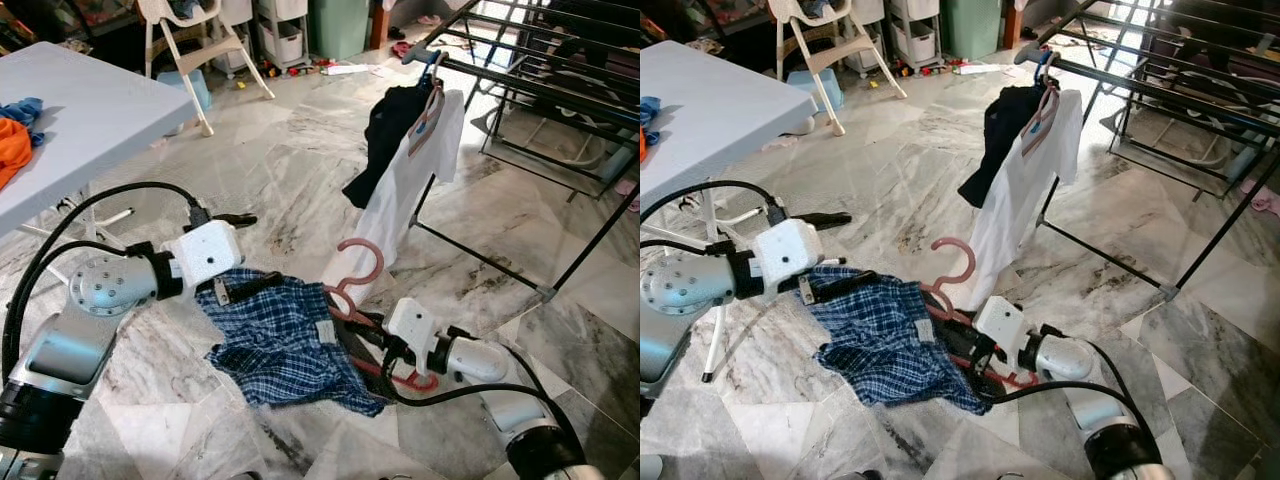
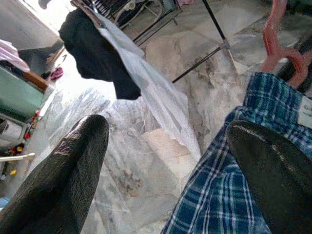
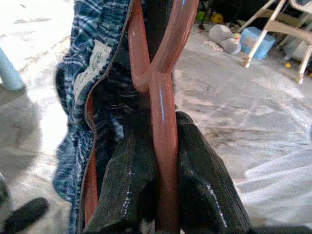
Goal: Hang hanger
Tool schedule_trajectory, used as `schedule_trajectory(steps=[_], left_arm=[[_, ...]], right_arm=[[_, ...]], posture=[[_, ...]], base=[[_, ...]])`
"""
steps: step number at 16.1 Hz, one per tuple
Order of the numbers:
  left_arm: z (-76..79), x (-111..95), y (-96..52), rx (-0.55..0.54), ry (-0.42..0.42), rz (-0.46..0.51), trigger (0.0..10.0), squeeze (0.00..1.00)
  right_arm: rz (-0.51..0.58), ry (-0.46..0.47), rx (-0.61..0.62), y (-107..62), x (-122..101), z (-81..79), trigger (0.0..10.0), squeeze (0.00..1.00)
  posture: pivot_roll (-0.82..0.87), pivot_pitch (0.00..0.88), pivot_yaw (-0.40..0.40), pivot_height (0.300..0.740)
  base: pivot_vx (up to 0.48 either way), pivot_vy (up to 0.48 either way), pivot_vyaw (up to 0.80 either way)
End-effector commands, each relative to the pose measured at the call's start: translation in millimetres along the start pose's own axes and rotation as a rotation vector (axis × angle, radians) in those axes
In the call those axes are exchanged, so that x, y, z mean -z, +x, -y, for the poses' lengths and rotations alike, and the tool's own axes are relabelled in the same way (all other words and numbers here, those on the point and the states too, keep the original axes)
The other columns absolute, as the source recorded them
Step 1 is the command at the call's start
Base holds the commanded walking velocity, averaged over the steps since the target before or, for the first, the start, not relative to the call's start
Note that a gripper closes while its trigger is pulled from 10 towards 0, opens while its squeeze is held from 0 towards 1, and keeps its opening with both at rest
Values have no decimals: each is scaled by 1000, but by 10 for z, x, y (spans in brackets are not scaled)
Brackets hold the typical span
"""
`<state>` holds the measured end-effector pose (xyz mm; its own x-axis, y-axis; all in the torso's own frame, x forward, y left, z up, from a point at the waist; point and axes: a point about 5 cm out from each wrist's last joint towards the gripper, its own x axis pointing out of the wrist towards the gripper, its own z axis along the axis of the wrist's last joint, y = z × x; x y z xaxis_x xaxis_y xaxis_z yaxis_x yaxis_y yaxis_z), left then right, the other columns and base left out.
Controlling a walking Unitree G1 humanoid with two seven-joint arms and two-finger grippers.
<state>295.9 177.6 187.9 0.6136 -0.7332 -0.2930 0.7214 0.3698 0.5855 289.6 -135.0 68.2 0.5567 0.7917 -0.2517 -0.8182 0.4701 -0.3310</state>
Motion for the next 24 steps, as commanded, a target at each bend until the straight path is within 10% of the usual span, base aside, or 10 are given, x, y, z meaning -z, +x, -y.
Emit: schedule_trajectory(steps=[1,16,17,19,24], left_arm=[[5,67,-52,2,-12,-29,10000,0],[299,352,-84,228,-171,-86,10000,0],[318,366,-79,239,-192,-81,9098,0],[408,428,-47,314,-270,-77,1059,0],[512,495,116,382,-339,-58,0,0]], right_arm=[[18,-45,28,4,-63,84,10000,0],[-29,-240,-101,-249,-112,347,10000,0],[-29,-241,-105,-254,-112,342,10000,0],[-25,-236,-128,-253,-117,314,10000,0],[-21,-215,-197,-241,-129,259,10000,0]], posture=[[-51,99,61,740],[-57,114,87,740],[-60,114,89,740],[-65,116,91,740],[-76,112,82,740]], base=[[0,0,0],[0,0,0],[0,0,0],[0,0,0],[0,0,0]])
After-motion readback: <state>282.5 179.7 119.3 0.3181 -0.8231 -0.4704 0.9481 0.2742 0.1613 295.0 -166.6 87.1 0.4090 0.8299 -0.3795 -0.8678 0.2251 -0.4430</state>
